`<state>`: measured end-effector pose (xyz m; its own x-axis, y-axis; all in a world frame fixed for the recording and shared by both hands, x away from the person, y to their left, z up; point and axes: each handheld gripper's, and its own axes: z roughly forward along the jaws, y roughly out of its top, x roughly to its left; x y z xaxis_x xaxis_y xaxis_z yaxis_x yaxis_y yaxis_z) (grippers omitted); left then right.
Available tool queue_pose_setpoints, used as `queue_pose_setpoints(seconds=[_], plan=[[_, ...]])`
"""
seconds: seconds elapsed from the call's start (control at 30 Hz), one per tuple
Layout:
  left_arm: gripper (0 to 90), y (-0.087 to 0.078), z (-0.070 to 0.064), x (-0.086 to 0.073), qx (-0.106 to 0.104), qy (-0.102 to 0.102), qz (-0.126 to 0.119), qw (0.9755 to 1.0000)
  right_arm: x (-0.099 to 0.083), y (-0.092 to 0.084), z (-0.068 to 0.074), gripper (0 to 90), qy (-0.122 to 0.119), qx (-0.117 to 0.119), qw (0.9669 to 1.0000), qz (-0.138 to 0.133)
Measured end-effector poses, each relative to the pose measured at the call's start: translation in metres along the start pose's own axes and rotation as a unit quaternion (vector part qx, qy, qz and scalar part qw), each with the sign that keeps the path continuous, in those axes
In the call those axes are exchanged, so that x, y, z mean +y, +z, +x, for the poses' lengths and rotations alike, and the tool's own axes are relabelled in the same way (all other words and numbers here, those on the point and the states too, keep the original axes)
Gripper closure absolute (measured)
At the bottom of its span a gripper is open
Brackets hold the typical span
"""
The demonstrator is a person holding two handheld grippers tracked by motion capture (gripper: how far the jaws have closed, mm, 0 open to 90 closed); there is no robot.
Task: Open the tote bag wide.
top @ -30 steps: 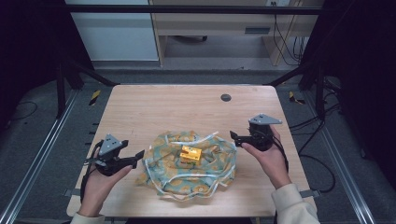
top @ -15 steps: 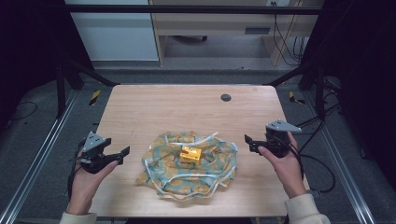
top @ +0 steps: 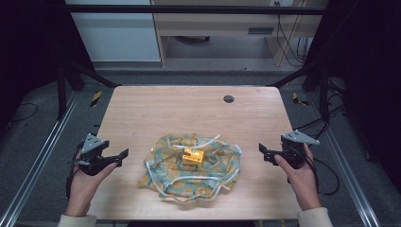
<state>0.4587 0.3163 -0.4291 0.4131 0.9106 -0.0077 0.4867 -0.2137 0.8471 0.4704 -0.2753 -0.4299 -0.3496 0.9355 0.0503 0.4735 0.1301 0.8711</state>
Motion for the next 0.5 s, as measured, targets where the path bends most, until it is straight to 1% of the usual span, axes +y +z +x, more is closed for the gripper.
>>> queue_pose_setpoints(seconds=[0.07, 0.1, 0.13, 0.17, 0.33, 0.4, 0.43, 0.5], plan=[[14.6, 0.001, 0.002, -0.001, 0.001, -0.003, 0.001, 1.0, -0.005, -0.002, -0.003, 6.1, 0.005, -0.002, 1.0, 0.004], [14.4, 0.001, 0.003, -0.002, 0.001, -0.003, 0.002, 1.0, -0.01, -0.002, -0.007, 6.0, 0.008, -0.007, 0.9999, 0.006], [14.4, 0.001, 0.003, -0.002, 0.001, -0.004, 0.003, 1.0, -0.01, -0.002, -0.007, 6.0, 0.008, -0.007, 0.9999, 0.006], [14.3, 0.001, 0.004, -0.003, 0.001, -0.005, 0.005, 1.0, -0.012, -0.003, -0.008, 6.0, 0.015, -0.007, 0.9998, 0.009], [13.7, 0.004, 0.008, -0.005, 0.005, -0.005, 0.011, 0.9999, -0.025, -0.003, -0.016, 6.1, 0.023, -0.017, 0.9995, 0.015], [13.5, 0.005, 0.01, -0.007, 0.007, -0.002, 0.017, 0.9998, -0.029, -0.004, -0.019, 6.0, 0.029, -0.017, 0.9992, 0.023], [13.5, 0.006, 0.01, -0.008, 0.008, -0.004, 0.018, 0.9998, -0.032, -0.003, -0.02, 6.0, 0.025, -0.021, 0.9992, 0.025], [13.3, 0.007, 0.012, -0.01, 0.009, -0.002, 0.024, 0.9997, -0.035, -0.004, -0.022, 6.0, 0.028, -0.024, 0.9989, 0.029]])
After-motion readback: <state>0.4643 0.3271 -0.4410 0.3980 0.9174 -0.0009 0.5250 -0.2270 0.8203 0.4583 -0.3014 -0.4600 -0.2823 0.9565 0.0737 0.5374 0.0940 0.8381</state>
